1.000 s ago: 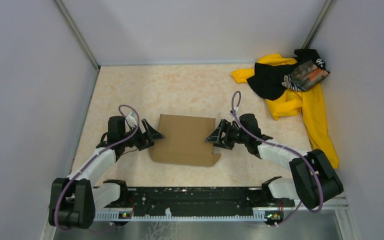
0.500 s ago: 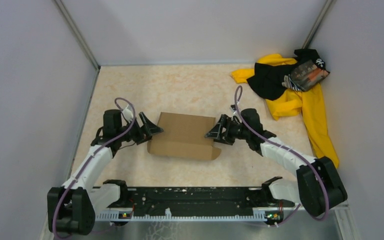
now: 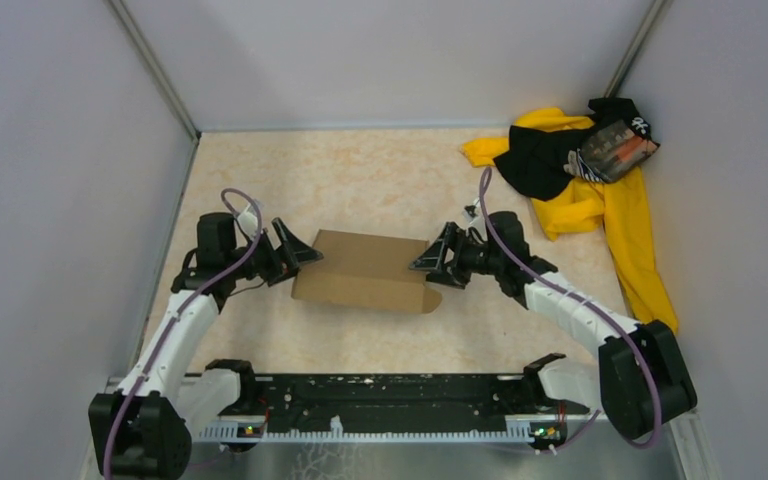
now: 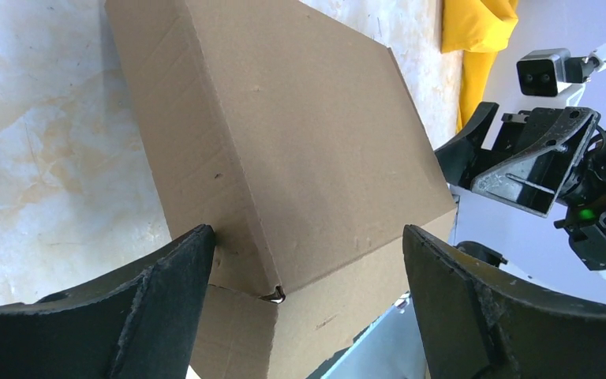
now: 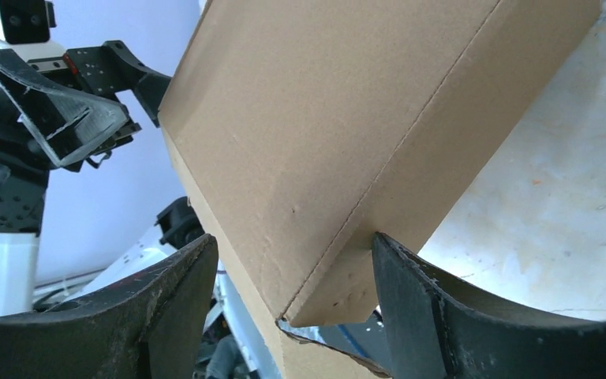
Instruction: Fold the paper box
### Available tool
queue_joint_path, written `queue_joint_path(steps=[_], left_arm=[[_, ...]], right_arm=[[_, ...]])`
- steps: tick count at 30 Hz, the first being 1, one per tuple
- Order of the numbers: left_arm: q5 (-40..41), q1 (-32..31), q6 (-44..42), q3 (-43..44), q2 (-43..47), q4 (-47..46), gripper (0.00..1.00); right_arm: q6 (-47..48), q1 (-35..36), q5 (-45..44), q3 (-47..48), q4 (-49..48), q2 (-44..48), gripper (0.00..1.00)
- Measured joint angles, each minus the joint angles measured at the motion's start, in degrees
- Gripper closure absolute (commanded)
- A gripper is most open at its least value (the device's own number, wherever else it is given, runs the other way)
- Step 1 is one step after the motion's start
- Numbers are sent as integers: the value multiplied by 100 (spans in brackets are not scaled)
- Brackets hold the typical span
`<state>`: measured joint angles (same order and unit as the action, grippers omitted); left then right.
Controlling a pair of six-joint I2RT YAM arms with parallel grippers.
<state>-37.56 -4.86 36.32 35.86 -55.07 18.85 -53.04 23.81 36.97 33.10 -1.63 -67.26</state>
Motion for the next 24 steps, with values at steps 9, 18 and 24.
queue_joint_path(steps=[9, 18, 24], left_arm=[[2, 57, 28, 409, 0, 415, 6], [9, 92, 55, 772, -15, 785, 4], [35, 107, 116, 1008, -15, 1187, 3]], right_arm=[[-789, -44, 212, 0, 0, 249, 29], [-1491, -50, 363, 0, 11, 317, 29], [-1810, -74, 393, 0, 13, 505, 29]])
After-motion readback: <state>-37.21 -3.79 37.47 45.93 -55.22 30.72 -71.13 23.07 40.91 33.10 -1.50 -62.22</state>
